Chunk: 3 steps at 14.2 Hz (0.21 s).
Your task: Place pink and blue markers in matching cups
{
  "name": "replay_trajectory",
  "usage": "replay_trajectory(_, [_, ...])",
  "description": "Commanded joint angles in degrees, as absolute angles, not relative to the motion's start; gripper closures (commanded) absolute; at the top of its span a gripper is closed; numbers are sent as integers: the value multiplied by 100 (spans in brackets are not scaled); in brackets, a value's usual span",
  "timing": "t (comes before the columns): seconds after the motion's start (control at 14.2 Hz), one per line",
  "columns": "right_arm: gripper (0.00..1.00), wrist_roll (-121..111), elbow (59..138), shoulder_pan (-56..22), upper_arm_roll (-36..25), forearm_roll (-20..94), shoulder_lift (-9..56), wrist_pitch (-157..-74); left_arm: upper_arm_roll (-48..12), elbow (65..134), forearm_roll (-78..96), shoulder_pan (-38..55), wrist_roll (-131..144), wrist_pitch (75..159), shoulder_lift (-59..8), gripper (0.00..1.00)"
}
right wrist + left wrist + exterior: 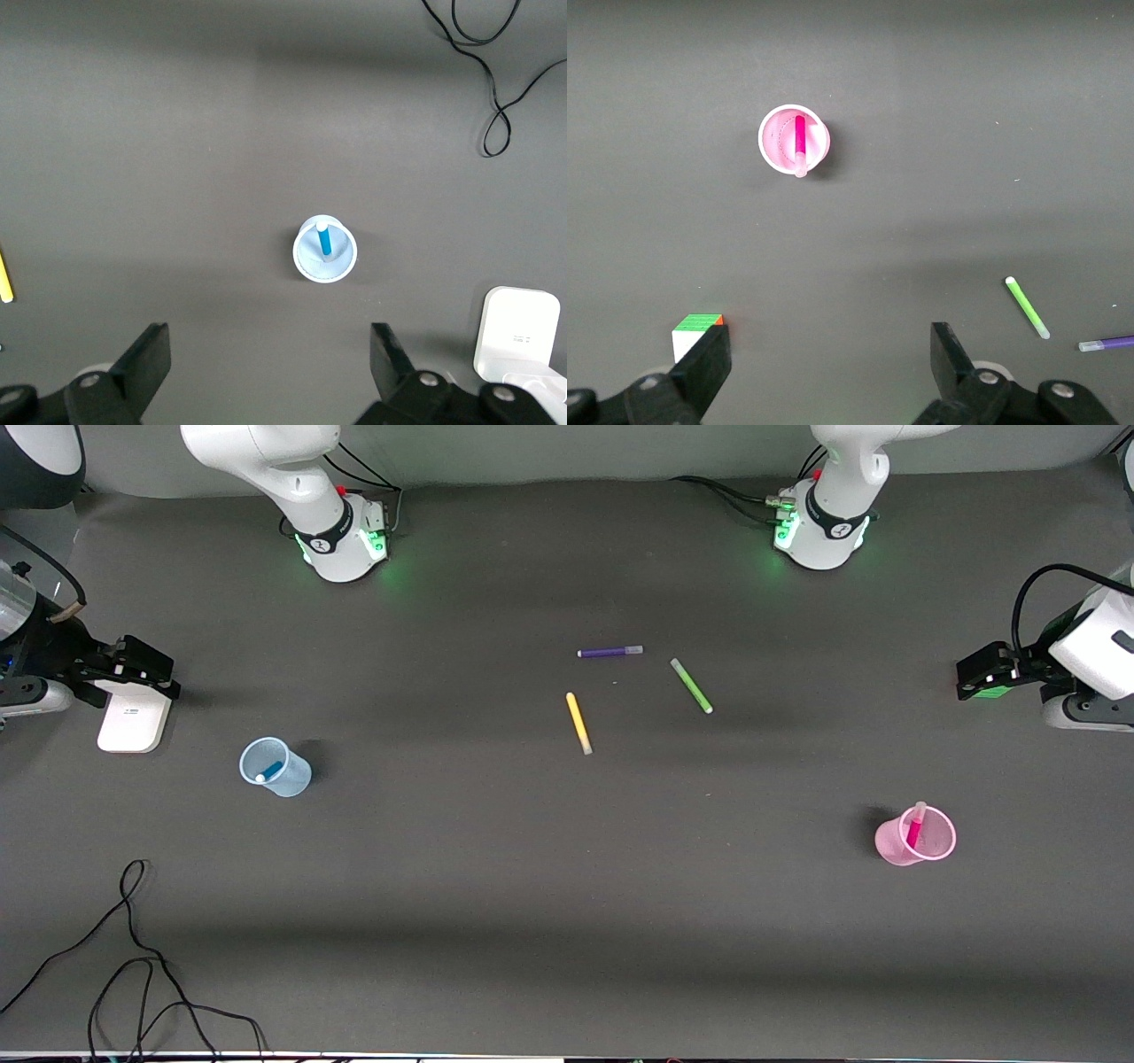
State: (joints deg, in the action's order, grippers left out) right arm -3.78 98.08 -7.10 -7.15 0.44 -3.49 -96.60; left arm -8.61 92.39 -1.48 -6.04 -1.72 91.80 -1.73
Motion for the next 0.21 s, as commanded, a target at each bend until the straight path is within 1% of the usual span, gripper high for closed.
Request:
replay_trajectory(0.0, [0, -211, 9738, -694, -721, 149, -316, -9589, -835, 9185, -88, -606, -193, 9079, -123, 0])
replay_trajectory(0.14, [0, -71, 9738, -694, -721, 149, -325, -9571, -835, 9185, -88, -606, -193, 9079, -123, 0])
